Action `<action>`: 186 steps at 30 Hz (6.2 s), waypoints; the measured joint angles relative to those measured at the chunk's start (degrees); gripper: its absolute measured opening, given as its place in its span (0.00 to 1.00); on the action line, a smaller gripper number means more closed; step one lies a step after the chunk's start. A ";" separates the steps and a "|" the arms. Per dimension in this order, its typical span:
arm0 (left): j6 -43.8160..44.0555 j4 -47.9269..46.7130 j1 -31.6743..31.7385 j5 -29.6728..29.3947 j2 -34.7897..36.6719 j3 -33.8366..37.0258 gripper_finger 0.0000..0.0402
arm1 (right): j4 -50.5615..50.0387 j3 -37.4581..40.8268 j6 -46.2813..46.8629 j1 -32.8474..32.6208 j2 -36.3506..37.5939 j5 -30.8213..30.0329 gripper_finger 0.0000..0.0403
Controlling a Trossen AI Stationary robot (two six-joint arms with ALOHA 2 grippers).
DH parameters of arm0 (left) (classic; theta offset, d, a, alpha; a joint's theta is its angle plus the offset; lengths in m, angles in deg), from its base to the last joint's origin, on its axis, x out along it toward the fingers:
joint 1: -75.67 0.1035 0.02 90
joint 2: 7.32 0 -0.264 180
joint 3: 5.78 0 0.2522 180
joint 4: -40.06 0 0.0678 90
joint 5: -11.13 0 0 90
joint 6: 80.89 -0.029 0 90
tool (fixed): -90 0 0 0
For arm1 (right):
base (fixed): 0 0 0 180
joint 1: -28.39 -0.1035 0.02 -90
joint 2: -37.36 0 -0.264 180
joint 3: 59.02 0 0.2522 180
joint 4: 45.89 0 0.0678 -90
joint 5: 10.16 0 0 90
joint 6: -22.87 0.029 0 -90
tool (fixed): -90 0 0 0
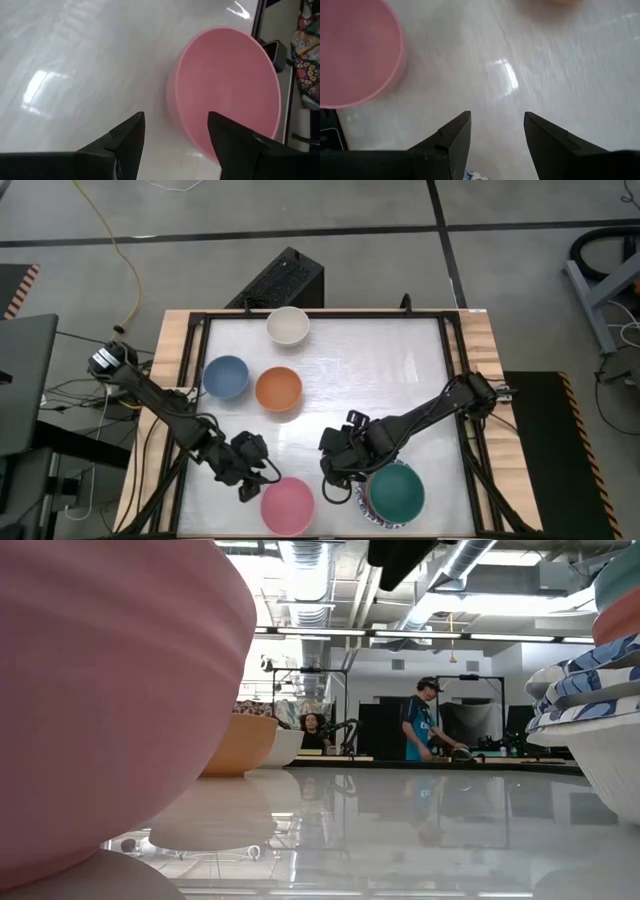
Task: Nest bowls inside each other
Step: Stack the pink bowl on top of the other green bowl
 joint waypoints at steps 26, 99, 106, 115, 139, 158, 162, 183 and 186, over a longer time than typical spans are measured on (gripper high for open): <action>1.61 0.70 -0.05 0.74 -14.05 -3.53 0.39 | 0.76 0.00 0.26 -0.42 -0.03 0.03 0.51; -20.44 -10.23 45.76 1.77 -6.06 -20.98 0.00 | -16.49 -0.13 2.61 20.96 24.67 -13.54 0.51; -24.40 -18.13 45.12 -0.41 -16.88 -35.43 0.00 | -15.02 -0.13 1.68 25.38 24.66 -5.01 0.51; -28.65 -24.14 45.62 -4.14 -22.59 -46.63 0.00 | -15.47 0.52 4.30 24.44 24.13 -3.98 0.51; -31.98 -23.35 45.62 -4.61 -22.59 -47.82 0.00 | -11.14 11.82 10.21 23.75 24.06 -6.71 0.51; -36.61 -19.71 45.00 -2.65 -22.59 -47.80 0.00 | -10.27 12.26 7.46 24.85 24.06 -2.40 0.34; -37.54 -19.26 45.00 -2.62 -22.59 -47.79 0.00 | -10.36 12.26 7.35 24.83 24.06 -2.41 0.20; -46.38 -18.09 45.16 9.22 -22.49 -47.76 0.30 | -10.65 12.31 6.68 24.81 24.06 -0.56 0.03; -46.89 -18.16 45.32 9.56 -22.21 -47.76 0.40 | -10.40 12.31 6.64 24.76 24.06 -0.52 0.03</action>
